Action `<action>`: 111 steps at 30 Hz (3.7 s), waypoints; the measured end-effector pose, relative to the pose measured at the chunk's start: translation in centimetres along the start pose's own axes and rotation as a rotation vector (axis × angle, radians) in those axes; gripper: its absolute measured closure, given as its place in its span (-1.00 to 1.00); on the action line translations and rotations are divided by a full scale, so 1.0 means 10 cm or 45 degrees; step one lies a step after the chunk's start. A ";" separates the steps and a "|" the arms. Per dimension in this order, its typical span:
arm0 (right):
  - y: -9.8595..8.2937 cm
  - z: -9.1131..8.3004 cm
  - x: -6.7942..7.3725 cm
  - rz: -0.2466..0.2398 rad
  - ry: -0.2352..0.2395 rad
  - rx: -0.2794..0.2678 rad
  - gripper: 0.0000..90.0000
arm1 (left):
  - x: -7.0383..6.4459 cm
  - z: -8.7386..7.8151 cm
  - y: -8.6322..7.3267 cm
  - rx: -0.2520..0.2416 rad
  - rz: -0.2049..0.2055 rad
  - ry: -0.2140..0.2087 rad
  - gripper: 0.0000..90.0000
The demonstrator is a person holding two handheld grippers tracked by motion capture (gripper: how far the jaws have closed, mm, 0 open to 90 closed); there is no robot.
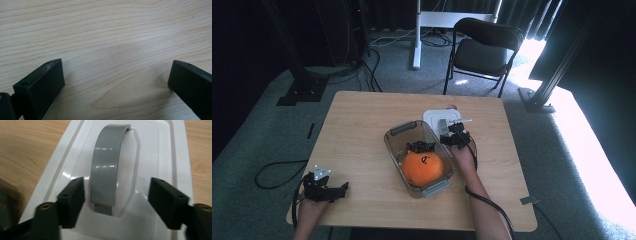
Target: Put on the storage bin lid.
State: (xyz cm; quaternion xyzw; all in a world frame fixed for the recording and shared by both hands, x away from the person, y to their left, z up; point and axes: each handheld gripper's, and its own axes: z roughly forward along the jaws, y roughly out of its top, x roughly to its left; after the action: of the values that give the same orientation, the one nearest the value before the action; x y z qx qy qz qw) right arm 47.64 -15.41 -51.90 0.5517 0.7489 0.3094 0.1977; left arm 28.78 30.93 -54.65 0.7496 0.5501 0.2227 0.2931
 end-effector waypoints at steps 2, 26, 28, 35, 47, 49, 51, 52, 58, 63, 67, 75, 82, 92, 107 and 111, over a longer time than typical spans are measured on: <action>0.01 0.03 0.00 -0.008 -0.023 0.006 -0.28 | 0.00 0.00 0.00 0.000 0.000 0.000 -0.98; -0.02 -0.01 0.06 -0.037 0.010 -0.003 0.49 | 0.00 0.00 0.00 -0.001 0.000 -0.001 -0.98; -0.02 -0.07 0.03 -0.028 0.012 -0.016 0.49 | 0.00 0.00 0.00 -0.001 0.000 -0.001 -0.98; -0.02 -0.29 -0.07 -0.014 0.030 -0.052 0.49 | 0.00 0.00 0.00 -0.001 0.000 -0.001 -0.98; -0.13 -0.59 -0.24 -0.014 0.017 -0.069 0.49 | 0.00 0.00 0.00 -0.001 0.000 -0.001 -0.98; -0.14 -0.63 -0.26 -0.014 0.015 -0.073 0.49 | 0.00 0.00 0.00 -0.001 0.000 -0.001 -0.98; -0.15 -0.68 -0.28 -0.015 0.009 -0.077 0.49 | 0.00 0.00 0.00 -0.001 -0.001 0.000 -0.98; -0.15 -0.71 -0.29 -0.017 0.006 -0.081 0.49 | 0.00 0.00 0.00 -0.001 0.000 -0.001 -0.98; -0.15 -0.89 -0.34 -0.021 0.006 -0.104 0.49 | 0.00 0.00 0.00 -0.001 -0.001 -0.001 -0.98; -0.14 -1.04 -0.36 -0.034 -0.003 -0.130 0.49 | 0.00 0.00 0.00 -0.001 -0.001 -0.001 -0.98; -0.11 -1.15 -0.36 -0.037 -0.003 -0.142 0.49 | 0.00 0.00 0.00 -0.001 -0.001 -0.001 -0.98; -0.06 -1.34 -0.34 -0.042 0.017 -0.183 0.49 | 0.00 0.00 0.00 -0.001 -0.001 -0.001 -0.98; 0.01 -1.50 -0.29 -0.064 0.035 -0.223 0.49 | 0.00 0.00 0.00 -0.001 -0.001 -0.001 -0.98; 0.08 -1.73 -0.09 -0.117 0.126 -0.289 0.49 | 0.00 0.00 0.00 -0.001 0.002 0.000 -0.98; 0.08 -1.83 0.34 -0.226 0.270 -0.306 0.50 | 0.00 0.00 0.00 -0.001 0.000 0.000 -0.98; 0.06 -1.84 0.45 -0.253 0.316 -0.307 0.50 | 0.00 0.00 0.00 -0.002 -0.001 0.000 -0.98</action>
State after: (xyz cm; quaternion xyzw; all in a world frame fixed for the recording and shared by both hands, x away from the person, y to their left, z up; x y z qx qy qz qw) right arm 34.97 -15.51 -37.86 0.4051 0.7759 0.4412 0.1982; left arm 28.76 30.92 -54.65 0.7492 0.5501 0.2231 0.2938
